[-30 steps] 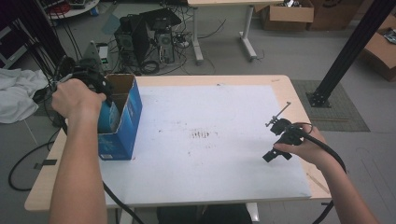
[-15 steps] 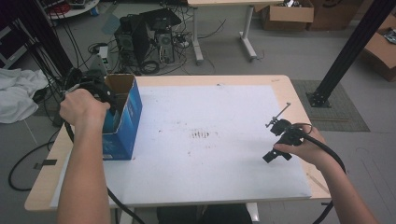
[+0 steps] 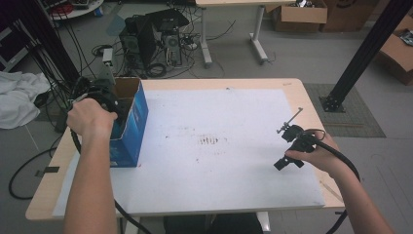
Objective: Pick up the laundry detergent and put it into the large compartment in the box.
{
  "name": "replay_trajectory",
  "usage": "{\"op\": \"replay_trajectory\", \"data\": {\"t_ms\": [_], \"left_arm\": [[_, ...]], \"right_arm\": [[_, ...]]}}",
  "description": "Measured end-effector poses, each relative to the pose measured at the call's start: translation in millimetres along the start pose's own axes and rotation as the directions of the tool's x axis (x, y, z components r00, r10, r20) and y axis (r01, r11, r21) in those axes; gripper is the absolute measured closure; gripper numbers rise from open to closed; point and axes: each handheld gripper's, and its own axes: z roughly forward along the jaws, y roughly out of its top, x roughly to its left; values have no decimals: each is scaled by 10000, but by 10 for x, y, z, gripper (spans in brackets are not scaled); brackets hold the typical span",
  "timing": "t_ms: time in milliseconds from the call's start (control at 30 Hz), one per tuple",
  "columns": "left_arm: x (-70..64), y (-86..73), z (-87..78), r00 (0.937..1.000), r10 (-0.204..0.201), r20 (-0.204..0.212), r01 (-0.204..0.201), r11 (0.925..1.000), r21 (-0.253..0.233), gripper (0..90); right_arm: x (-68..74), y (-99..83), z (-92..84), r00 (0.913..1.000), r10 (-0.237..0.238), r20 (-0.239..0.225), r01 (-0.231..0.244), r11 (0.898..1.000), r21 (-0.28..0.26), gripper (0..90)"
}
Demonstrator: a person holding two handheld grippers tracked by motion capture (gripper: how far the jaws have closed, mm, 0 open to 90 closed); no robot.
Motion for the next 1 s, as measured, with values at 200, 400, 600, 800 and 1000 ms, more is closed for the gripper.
{"op": "replay_trajectory", "data": {"t_ms": [200,400,600,800,1000], "left_arm": [[-9,10,58,10000,59,-35,-59,9999,94,374],[2,8,101,10000,69,66,-70,9998,186,374],[12,5,130,9999,119,85,-120,9997,225,373],[19,3,141,9998,100,149,-104,9995,304,372],[24,1,143,9998,89,187,-95,9994,335,369]], "right_arm": [[-13,-14,20,10000,48,-23,-48,10000,24,196],[-17,-20,30,9999,101,-30,-101,9999,22,196],[-6,-7,42,10000,81,-50,-80,10000,54,196],[2,-2,51,10000,43,-52,-43,9999,102,196],[6,-6,32,10000,32,-19,-32,10000,44,197]]}}
